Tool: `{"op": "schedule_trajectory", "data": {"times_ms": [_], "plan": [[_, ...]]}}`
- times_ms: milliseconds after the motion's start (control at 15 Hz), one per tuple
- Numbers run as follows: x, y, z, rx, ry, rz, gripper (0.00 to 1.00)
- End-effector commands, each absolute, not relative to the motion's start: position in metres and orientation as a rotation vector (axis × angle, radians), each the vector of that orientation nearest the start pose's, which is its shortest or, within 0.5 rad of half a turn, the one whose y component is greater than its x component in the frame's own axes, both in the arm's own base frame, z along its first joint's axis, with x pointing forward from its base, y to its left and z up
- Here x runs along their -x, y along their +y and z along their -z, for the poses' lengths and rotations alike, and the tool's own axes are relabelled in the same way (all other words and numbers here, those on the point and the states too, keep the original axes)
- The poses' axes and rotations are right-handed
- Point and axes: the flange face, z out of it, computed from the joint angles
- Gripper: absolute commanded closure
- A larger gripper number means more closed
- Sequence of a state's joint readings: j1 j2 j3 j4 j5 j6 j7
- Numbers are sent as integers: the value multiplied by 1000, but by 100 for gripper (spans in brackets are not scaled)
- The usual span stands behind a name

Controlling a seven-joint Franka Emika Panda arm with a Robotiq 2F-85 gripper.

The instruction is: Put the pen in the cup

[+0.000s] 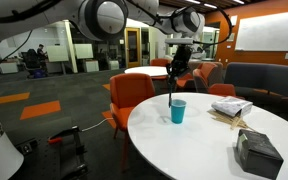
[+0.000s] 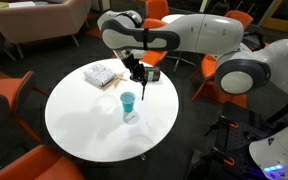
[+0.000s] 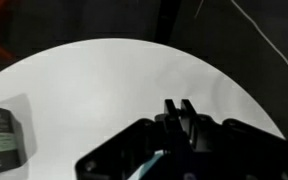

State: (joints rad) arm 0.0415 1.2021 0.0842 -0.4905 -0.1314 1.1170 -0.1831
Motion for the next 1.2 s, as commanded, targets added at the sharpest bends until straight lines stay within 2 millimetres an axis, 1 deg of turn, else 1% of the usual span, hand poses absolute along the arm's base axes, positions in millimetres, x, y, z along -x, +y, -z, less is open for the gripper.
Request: {"op": "schedule_trajectory", "data": {"times_ms": [0,200,267,467,800,1133], "plan": [[-735,41,-279,3039,-318,-840,100],[-735,41,-284,3055,-314,-813,100],[-738,41,-287,3065,-309,-793,100],[-746,42,-286,3095,-340,-715,100],[-756,51,-280,3123,-394,-601,100],[-760,58,-266,3131,-415,-565,100]]}}
